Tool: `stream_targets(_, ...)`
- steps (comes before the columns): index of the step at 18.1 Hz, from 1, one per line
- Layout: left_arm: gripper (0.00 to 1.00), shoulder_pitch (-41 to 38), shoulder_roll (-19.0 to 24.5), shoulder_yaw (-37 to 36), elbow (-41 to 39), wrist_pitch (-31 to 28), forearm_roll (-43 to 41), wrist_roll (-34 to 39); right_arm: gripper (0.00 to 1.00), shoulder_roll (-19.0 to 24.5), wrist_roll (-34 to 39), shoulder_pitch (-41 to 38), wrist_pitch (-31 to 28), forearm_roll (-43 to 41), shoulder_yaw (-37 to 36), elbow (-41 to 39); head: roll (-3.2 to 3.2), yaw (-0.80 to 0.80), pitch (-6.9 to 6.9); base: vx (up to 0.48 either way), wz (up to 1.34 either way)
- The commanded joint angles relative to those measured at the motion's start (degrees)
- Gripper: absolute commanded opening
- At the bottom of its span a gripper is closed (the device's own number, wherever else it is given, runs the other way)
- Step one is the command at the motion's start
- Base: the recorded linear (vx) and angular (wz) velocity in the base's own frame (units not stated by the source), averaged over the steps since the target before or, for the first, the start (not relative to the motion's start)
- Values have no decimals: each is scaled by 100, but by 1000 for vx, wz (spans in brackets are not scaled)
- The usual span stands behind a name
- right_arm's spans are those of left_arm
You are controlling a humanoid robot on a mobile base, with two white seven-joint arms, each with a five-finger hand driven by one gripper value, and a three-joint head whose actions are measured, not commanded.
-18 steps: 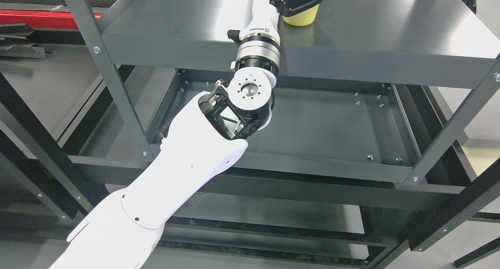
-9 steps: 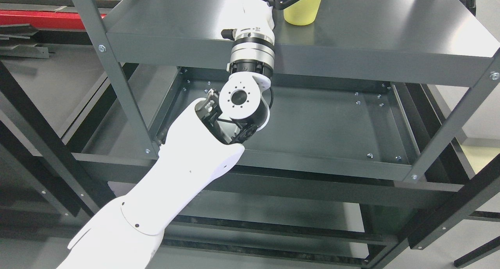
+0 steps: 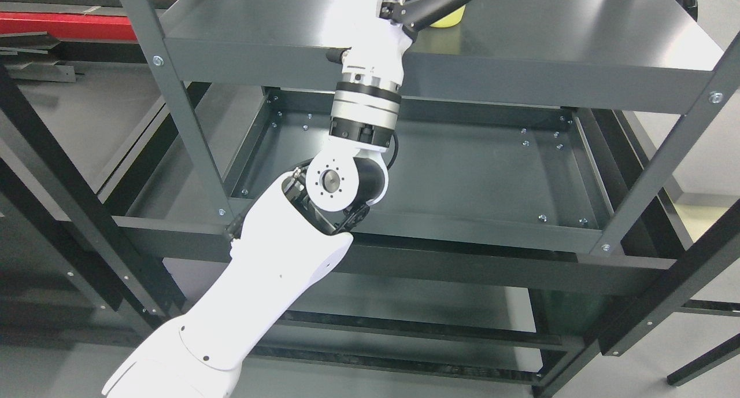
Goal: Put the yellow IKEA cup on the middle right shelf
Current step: 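Open the left hand and pull it back from the cup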
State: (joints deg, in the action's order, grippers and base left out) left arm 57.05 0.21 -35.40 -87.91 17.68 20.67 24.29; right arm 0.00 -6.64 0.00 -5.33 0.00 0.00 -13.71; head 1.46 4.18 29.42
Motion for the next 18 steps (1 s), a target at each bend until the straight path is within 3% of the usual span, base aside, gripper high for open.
stream_targets(1, 99, -396, 321, 192, 10, 752, -608, -512, 99, -100, -4, -79, -4, -140, 97, 0, 0, 0, 0, -61, 10)
stream_targets(4, 99, -581, 488, 78, 37, 1246, -915, -1363, 99, -100, -4, -79, -4, -140, 97, 0, 0, 0, 0, -67, 33)
stream_targets(8, 99, -915, 690, -474, 221, 1229, -934, -2717, 99, -100, -4, -79, -4, -140, 97, 0, 0, 0, 0, -89, 104)
stream_targets(13, 99, -1362, 963, -977, 711, 1220, -934, -2948, 99, -100, -4, -70, -4, -140, 97, 0, 0, 0, 0, -133, 141)
stream_targets(15, 99, -1818, 841, -698, 1370, 1203, -872, -2931, 99, -100, -4, -79, -4, -140, 97, 0, 0, 0, 0, -171, 116)
stream_targets(18, 99, -2399, 516, 426, 2065, 1203, -872, -2886, 99, -100, -4, -79, -4, -140, 97, 0, 0, 0, 0, -191, 122)
